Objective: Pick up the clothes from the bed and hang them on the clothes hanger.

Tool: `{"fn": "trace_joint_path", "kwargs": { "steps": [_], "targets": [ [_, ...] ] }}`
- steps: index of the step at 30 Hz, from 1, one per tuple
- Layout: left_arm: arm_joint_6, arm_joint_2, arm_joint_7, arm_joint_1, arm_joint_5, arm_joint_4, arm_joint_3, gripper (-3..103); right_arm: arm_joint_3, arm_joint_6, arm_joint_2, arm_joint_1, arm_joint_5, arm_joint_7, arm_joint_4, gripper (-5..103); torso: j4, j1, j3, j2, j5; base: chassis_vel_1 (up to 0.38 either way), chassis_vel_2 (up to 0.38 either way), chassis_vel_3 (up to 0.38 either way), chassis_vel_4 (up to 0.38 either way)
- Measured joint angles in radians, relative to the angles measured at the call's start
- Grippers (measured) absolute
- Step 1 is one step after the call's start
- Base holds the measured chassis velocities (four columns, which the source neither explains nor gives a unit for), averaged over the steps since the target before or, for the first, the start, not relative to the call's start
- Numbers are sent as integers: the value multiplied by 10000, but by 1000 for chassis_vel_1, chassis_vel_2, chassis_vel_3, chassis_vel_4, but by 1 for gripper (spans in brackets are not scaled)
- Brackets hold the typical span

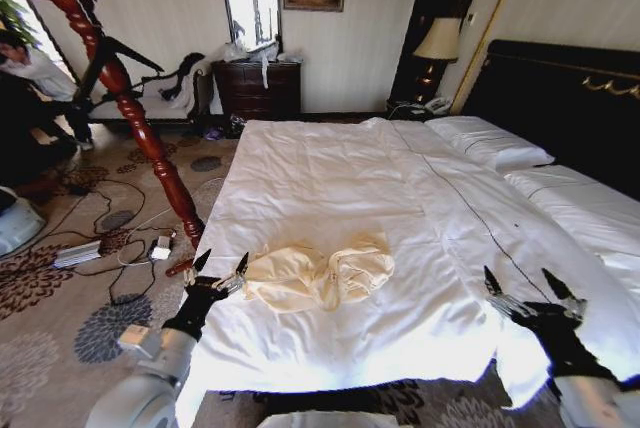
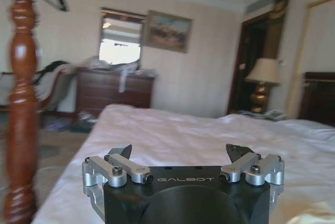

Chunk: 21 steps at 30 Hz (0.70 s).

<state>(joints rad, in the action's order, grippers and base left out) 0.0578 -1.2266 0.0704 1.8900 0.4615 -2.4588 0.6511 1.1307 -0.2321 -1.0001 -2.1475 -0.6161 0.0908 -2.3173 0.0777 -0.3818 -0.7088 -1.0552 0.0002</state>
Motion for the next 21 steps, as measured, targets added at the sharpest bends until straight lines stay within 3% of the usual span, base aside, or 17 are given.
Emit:
{"fn": "trace_joint_path", "kwargs": {
  "steps": [1,2,4,5,6,7,8,9,10,11,12,16,21],
  "targets": [
    [-175,-391,-63,336,-251,-55,111,100,-35,152,582,134,-24,77,238,100,-7,1,0,1,2,0,0,0,0],
    [-175,-391,-63,336,-251,-55,111,100,-35,152,582,134,-24,77,238,100,-7,1,0,1,2,0,0,0,0],
    [-662,-883,-173,833,-762,-78,323,100,-132,351,1636,321,-65,119,625,100,-6,0,-1,1,6,0,0,0,0],
    [-1240,-1221,-290,1188,-1404,3,644,100,-231,494,2874,441,-273,41,930,100,4,1,1,1,7,0,0,0,0],
    [-1512,-1406,-343,1343,-1801,81,849,100,-252,621,3494,471,-481,-76,1032,100,4,0,0,0,6,0,0,0,0],
    [-1512,-1406,-343,1343,-1801,81,849,100,-252,621,3494,471,-481,-76,1032,100,4,0,0,0,6,0,0,0,0],
    [-1827,-1714,-387,1526,-2291,170,1116,100,-263,874,4334,508,-916,-196,1128,100,-1,1,-1,1,0,0,0,0,0],
    [-1879,-1781,-390,1563,-2362,183,1164,100,-263,984,4617,523,-1068,-209,1149,100,-4,0,-1,0,-1,0,0,0,0],
    [-2004,-2146,-397,1702,-2552,213,1327,100,-258,1603,5679,608,-1587,-207,1224,100,-7,-1,-2,1,-1,0,0,0,0],
    [-2024,-2347,-397,1730,-2613,227,1403,100,-246,2069,6310,666,-1804,-147,1283,100,-5,-1,-2,0,0,0,0,0,0],
    [-2024,-2347,-397,1730,-2613,227,1403,100,-246,2069,6310,666,-1804,-147,1283,100,-5,-1,-2,0,0,0,0,0,0],
    [-2199,-2891,-401,1675,-2855,440,1682,100,-296,3947,8107,732,-2538,311,1476,100,0,-1,-2,1,-3,0,0,0,0],
    [-2248,-3099,-385,1640,-2789,500,1836,100,-526,4310,8871,716,-2523,234,1798,100,4,0,-1,1,0,0,0,0,0]
  ]
}}
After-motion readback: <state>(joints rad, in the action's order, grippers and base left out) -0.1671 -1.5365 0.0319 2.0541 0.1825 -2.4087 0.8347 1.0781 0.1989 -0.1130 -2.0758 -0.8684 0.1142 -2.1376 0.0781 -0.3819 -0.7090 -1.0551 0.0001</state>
